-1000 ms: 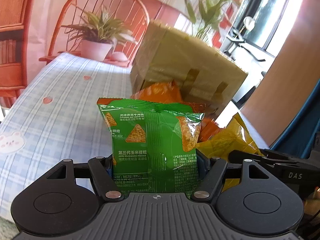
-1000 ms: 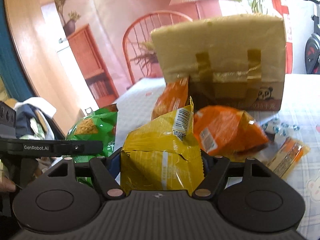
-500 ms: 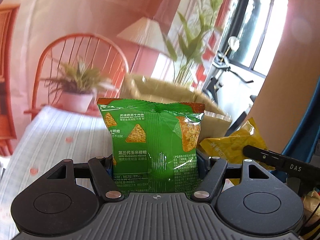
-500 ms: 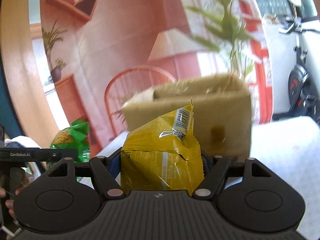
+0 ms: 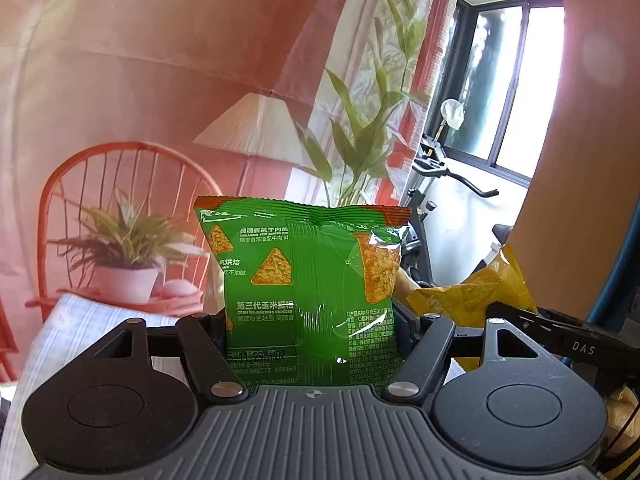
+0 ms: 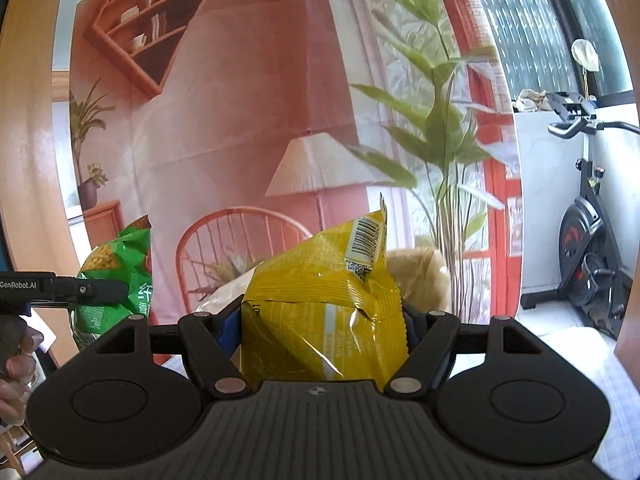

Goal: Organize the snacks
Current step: 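Carry the green bag and yellow bag with both tools over the box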

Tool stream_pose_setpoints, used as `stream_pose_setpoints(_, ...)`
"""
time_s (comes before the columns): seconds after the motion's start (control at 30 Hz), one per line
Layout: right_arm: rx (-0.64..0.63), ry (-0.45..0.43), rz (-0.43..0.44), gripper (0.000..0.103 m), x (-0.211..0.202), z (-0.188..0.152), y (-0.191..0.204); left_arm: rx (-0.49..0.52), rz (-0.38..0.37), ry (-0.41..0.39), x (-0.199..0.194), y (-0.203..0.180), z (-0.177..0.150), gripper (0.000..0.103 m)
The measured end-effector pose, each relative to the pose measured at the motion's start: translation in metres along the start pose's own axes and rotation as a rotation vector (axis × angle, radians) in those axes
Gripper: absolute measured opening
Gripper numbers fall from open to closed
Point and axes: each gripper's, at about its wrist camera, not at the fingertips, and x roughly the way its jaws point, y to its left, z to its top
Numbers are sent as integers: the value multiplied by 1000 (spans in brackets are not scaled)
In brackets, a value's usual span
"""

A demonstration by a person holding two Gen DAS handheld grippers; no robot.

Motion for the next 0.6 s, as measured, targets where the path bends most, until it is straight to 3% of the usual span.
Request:
stream_pose_setpoints(0.17, -34, -2, -24, 74, 28, 27, -19, 71, 14, 16, 41, -6, 34, 74)
stream_pose_setpoints(0.3, -90, 15, -50, 74, 63, 46, -33, 72, 0, 61, 85, -7, 54, 74)
stream_pose_setpoints(0.6, -246, 131, -89, 74, 153, 56, -49, 103, 13, 167, 159, -2, 57, 74)
